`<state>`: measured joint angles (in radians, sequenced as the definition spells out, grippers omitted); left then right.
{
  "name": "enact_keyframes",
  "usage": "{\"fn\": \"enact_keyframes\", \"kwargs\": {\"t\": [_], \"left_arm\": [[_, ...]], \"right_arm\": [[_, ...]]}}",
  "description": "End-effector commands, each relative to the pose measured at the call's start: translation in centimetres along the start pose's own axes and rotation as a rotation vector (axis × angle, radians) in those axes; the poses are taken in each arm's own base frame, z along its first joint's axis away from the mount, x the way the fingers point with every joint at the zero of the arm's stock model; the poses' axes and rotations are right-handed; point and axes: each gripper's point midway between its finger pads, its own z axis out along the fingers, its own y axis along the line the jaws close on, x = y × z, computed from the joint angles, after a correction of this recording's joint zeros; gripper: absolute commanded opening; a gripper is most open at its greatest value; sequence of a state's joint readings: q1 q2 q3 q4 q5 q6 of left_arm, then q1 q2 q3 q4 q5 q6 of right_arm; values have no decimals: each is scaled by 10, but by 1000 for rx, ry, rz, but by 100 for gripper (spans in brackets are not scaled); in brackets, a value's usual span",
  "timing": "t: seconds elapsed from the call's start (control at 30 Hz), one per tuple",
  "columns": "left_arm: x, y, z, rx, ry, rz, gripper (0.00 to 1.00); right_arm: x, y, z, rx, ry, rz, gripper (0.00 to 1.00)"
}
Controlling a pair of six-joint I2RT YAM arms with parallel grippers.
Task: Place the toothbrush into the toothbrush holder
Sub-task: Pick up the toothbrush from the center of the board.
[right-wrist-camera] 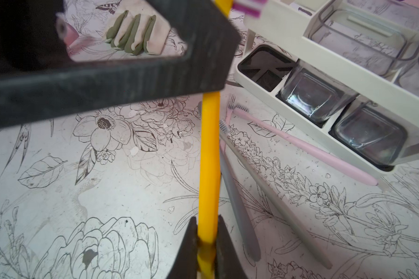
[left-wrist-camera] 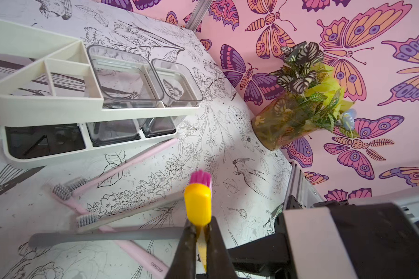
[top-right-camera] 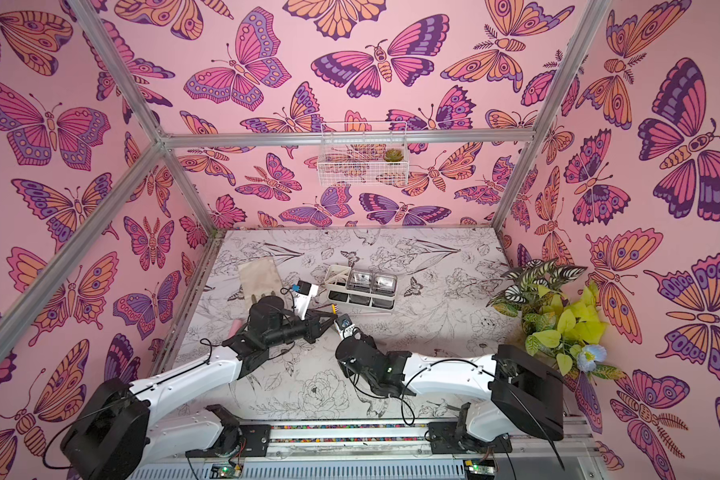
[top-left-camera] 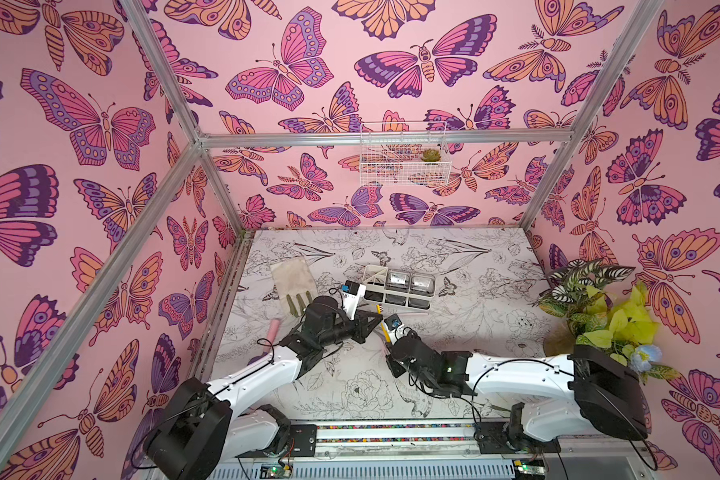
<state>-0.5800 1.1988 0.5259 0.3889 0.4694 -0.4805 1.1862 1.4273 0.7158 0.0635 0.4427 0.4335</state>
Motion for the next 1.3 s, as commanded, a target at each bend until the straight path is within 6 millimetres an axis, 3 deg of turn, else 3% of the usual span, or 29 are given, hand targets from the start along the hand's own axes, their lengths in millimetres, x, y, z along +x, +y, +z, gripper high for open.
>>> {"fn": "enact_keyframes", "kwargs": {"t": [0.0,0.63,1.17,1.27], "left_arm": [[4,17,-2,-71,-10,17,2],[7,23,0,-90,-2,11,0],[9,20,2,-70,10,16,10],[9,21,2,-72,8,14,18]], "right_arm": [[-24,17,-4,-39,-52,-10,0],[-29,25,-1,-72,-74,-24,0],[-35,27,-4,-87,-102,-8,0],[-35,27,-4,-90,-106,-5,0]]}}
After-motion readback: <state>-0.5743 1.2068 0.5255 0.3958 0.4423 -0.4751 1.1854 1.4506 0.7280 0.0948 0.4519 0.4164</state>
